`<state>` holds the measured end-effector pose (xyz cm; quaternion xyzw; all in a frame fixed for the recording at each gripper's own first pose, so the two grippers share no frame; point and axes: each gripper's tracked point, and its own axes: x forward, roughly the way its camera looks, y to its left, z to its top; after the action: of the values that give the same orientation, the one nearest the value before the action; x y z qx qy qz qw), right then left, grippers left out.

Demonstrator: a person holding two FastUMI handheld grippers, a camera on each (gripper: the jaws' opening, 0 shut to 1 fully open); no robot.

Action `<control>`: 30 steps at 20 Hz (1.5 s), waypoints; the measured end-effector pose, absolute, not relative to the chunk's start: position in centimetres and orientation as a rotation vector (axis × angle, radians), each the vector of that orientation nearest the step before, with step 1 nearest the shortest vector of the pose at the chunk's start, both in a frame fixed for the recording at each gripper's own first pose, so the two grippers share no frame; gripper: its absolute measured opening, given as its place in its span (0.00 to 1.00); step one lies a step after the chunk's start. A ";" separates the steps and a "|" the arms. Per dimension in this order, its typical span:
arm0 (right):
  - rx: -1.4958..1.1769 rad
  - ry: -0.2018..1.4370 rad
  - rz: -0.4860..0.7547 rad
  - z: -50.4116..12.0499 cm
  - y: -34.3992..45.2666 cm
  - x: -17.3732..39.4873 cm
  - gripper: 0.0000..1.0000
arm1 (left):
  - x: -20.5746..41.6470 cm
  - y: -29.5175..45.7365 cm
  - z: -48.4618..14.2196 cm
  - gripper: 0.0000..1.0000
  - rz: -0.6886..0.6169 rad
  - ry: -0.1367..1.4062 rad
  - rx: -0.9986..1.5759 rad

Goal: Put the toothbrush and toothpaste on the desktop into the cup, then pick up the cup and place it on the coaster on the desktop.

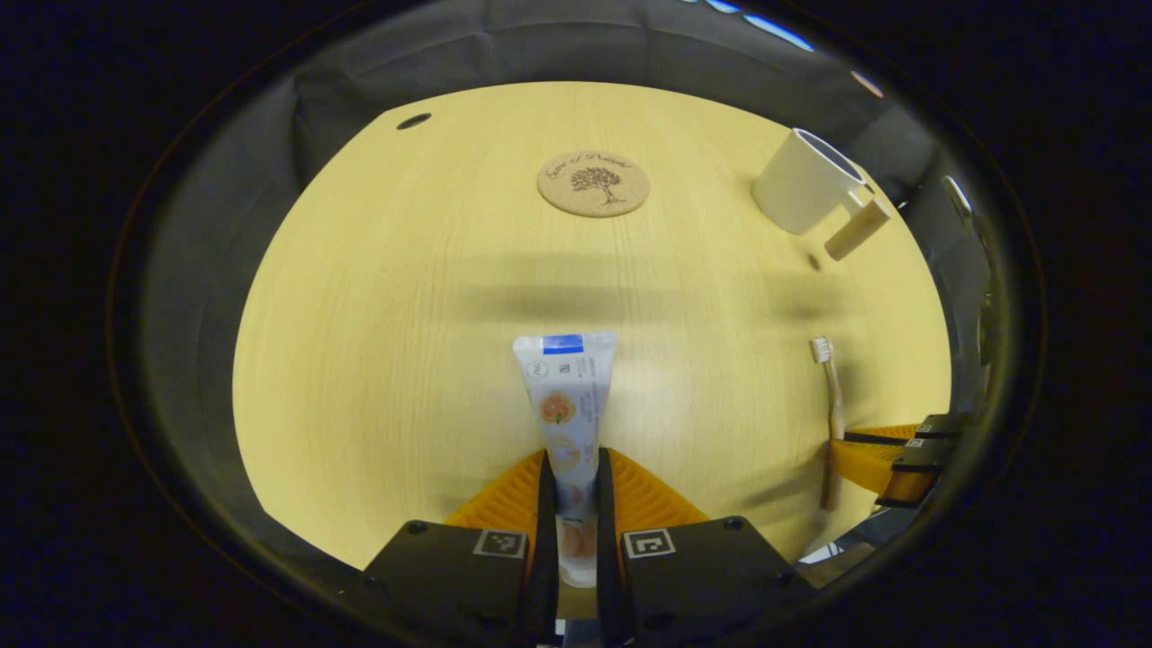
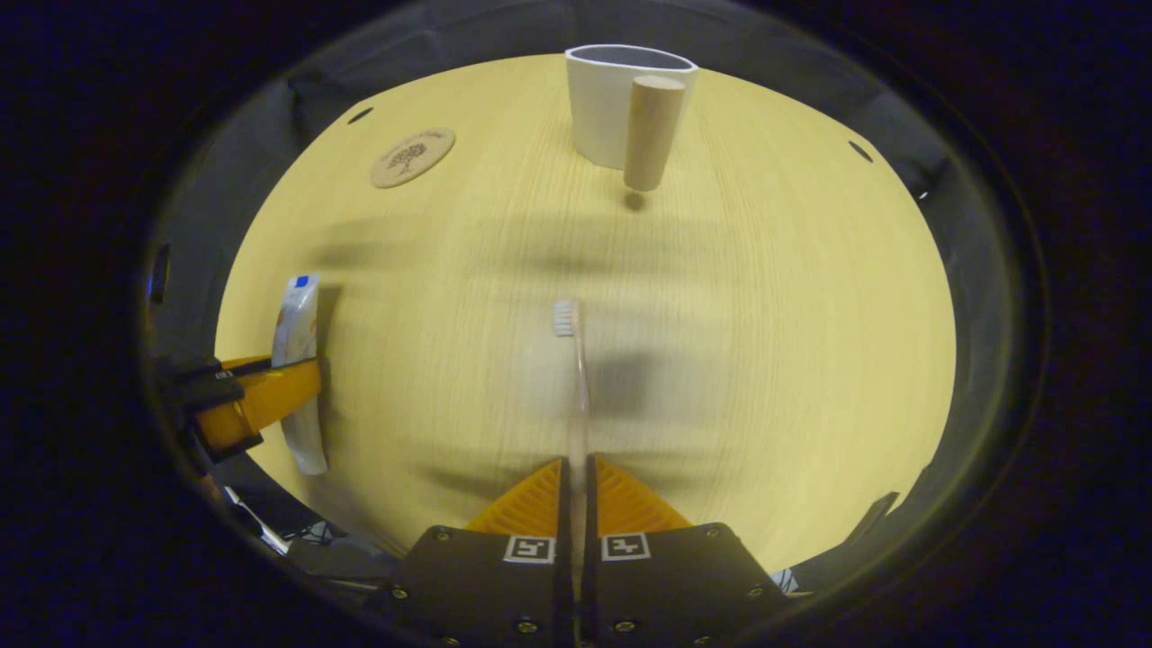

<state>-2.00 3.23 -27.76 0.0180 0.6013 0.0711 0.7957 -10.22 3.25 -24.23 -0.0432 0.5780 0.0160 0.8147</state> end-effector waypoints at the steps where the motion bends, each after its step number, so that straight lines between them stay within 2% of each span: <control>1: 0.063 1.304 0.140 -27.8 3.3 -2.0 0.04 | -10.3 3.2 -24.3 0.25 0.034 1.234 -0.096; 9: 0.008 1.234 0.192 -26.2 3.4 -2.3 0.01 | -10.0 4.0 -24.1 0.24 0.043 1.217 -0.067; 16: 0.131 1.096 0.220 -20.8 3.9 -0.7 0.01 | -8.2 2.5 -21.9 0.26 0.001 1.123 -0.081; 30: 0.232 0.626 0.228 -10.4 1.8 8.5 0.01 | -0.5 -0.6 -13.4 0.24 -0.036 0.782 -0.154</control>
<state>8.54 1.79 -10.44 0.1136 0.3065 0.1115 0.9385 -0.49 -0.64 -13.42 -0.0752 0.3809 -0.0175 0.9214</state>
